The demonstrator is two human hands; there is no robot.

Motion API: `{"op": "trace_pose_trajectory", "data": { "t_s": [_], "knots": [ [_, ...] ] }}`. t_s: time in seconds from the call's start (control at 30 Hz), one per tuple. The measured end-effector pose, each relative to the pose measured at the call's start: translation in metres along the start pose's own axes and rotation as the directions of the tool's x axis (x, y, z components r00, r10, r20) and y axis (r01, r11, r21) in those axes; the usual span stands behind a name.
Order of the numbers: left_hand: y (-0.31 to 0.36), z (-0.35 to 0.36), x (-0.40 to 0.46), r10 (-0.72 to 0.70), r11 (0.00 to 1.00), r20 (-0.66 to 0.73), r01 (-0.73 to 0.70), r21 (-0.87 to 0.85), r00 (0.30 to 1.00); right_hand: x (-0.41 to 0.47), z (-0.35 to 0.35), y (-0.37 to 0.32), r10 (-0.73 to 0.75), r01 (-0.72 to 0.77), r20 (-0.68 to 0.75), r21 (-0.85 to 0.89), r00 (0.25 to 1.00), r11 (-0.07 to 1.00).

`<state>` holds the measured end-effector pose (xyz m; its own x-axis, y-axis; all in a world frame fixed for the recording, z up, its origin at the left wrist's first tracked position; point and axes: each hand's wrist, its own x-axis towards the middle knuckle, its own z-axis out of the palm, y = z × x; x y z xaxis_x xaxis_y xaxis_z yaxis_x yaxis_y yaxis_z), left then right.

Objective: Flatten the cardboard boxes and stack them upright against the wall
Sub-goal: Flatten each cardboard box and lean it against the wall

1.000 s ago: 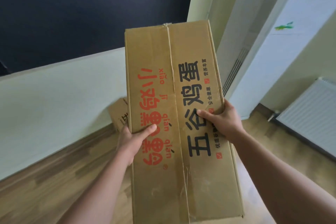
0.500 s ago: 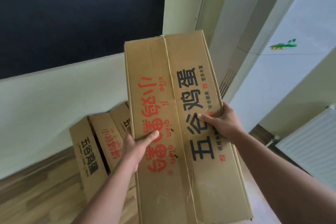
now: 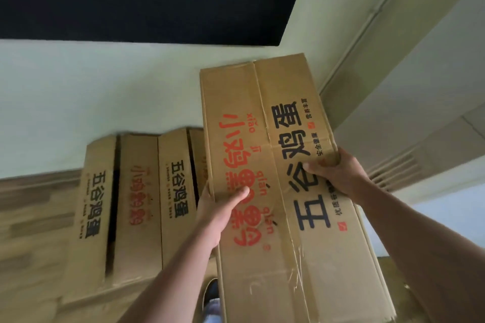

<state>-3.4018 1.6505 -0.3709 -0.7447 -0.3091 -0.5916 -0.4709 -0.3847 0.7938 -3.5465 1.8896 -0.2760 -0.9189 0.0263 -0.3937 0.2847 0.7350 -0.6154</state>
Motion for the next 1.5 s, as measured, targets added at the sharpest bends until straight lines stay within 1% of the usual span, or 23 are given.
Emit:
{"op": "trace_pose_trajectory", "data": {
  "t_s": [0.03, 0.17, 0.27, 0.37, 0.47, 0.53, 0.57, 0.67, 0.73, 0.93, 1.17, 1.23, 1.4, 1.5],
  "knots": [
    [-0.003, 0.011, 0.018, -0.013, 1.000, -0.029, 0.012, -0.004, 1.000, 0.025, 0.000, 0.001, 0.004, -0.003, 0.036, -0.012, 0.999, 1.000],
    [-0.004, 0.038, 0.060, -0.054, 0.998, -0.076, 0.052, -0.039, 0.996, 0.087, 0.001, 0.008, 0.012, -0.009, 0.090, -0.032, 0.996, 0.999],
    [0.001, 0.061, 0.091, -0.045, 0.998, -0.113, 0.041, -0.037, 0.993, 0.142, 0.003, 0.014, 0.059, -0.056, 0.156, -0.025, 0.986, 0.998],
    [0.001, 0.078, 0.124, -0.029, 1.000, -0.167, 0.027, -0.015, 0.986, 0.183, 0.006, 0.007, 0.037, -0.030, 0.195, -0.036, 0.980, 0.999],
    [0.007, 0.093, 0.162, 0.006, 1.000, -0.213, 0.001, 0.031, 0.977, 0.226, 0.009, 0.009, 0.045, -0.046, 0.214, 0.001, 0.976, 0.999],
    [0.011, 0.102, 0.186, 0.023, 0.998, -0.231, -0.008, 0.068, 0.973, 0.251, 0.014, 0.013, 0.050, -0.049, 0.218, -0.008, 0.975, 0.999],
    [0.014, 0.103, 0.191, 0.029, 0.997, -0.226, -0.012, 0.075, 0.974, 0.255, 0.013, 0.012, 0.037, -0.040, 0.191, 0.008, 0.981, 0.999],
    [0.015, 0.108, 0.219, 0.018, 0.998, -0.296, 0.000, 0.062, 0.955, 0.288, 0.025, 0.006, -0.003, -0.008, 0.199, 0.051, 0.980, 0.999],
    [0.011, 0.112, 0.231, -0.002, 0.997, -0.317, 0.025, 0.066, 0.948, 0.306, 0.034, 0.011, 0.003, -0.016, 0.208, 0.060, 0.978, 0.998],
    [-0.009, 0.123, 0.257, -0.009, 0.993, -0.337, 0.048, 0.110, 0.941, 0.323, 0.053, 0.040, -0.023, 0.013, 0.173, 0.059, 0.985, 0.998],
    [-0.001, 0.132, 0.256, 0.012, 0.977, -0.306, 0.054, 0.208, 0.952, 0.319, 0.046, 0.053, -0.026, 0.022, 0.097, 0.043, 0.995, 0.999],
    [-0.002, 0.132, 0.259, 0.015, 0.971, -0.316, 0.062, 0.232, 0.949, 0.319, 0.048, 0.053, -0.022, 0.018, 0.097, 0.046, 0.995, 0.999],
    [-0.006, 0.131, 0.260, 0.012, 0.959, -0.322, 0.080, 0.272, 0.947, 0.318, 0.051, 0.053, -0.015, 0.018, 0.094, -0.027, 0.995, 0.999],
    [0.002, 0.130, 0.254, -0.014, 0.942, -0.303, 0.114, 0.315, 0.953, 0.310, 0.051, 0.040, -0.002, 0.013, 0.095, -0.110, 0.995, 0.994]
  ]
}}
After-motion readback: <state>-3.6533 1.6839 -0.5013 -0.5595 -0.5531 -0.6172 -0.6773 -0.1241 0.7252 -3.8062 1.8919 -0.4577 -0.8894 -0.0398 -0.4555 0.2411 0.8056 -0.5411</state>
